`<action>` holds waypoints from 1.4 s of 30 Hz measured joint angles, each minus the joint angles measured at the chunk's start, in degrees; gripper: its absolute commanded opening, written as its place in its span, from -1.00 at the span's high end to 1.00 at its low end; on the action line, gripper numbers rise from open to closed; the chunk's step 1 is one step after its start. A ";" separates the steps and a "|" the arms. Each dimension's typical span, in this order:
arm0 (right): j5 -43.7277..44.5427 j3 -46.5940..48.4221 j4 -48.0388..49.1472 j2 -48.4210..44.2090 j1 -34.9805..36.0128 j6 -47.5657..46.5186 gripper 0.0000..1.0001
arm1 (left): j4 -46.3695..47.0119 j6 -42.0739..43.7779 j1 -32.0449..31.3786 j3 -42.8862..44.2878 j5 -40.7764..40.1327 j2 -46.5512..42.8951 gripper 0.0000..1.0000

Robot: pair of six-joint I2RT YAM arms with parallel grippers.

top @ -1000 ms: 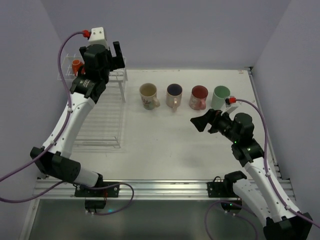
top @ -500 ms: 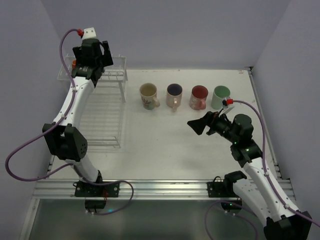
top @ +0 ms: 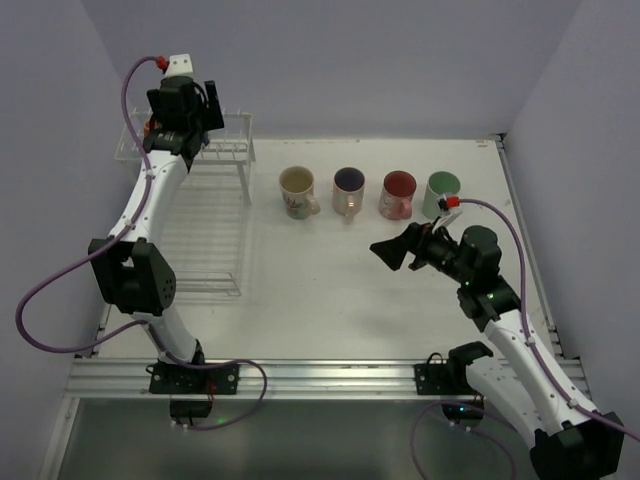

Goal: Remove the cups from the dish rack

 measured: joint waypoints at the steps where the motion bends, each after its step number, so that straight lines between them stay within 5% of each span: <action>1: 0.02 0.00 0.00 0.00 0.13 0.00 -0.95 | 0.28 0.13 0.02 0.00 0.28 0.00 -0.80; 10: 0.04 0.00 -0.02 -0.04 0.17 -0.02 -0.95 | 2.82 1.27 0.09 -3.45 0.76 0.07 -0.80; 18: 0.04 0.00 -0.04 -0.15 0.22 -0.02 -0.95 | 3.02 1.29 0.15 -3.48 1.16 0.07 -0.04; 27: 0.07 0.22 0.44 1.07 1.51 1.14 -0.95 | 2.73 0.76 0.15 -3.89 1.25 -1.84 0.36; 36: 0.04 3.87 5.99 4.96 6.45 7.63 -0.94 | 3.58 -3.10 0.15 -7.43 4.96 -18.18 0.51; 42: 0.17 4.92 15.69 5.88 9.79 15.85 -0.86 | 11.50 -13.79 0.24 -20.31 21.11 -34.36 0.53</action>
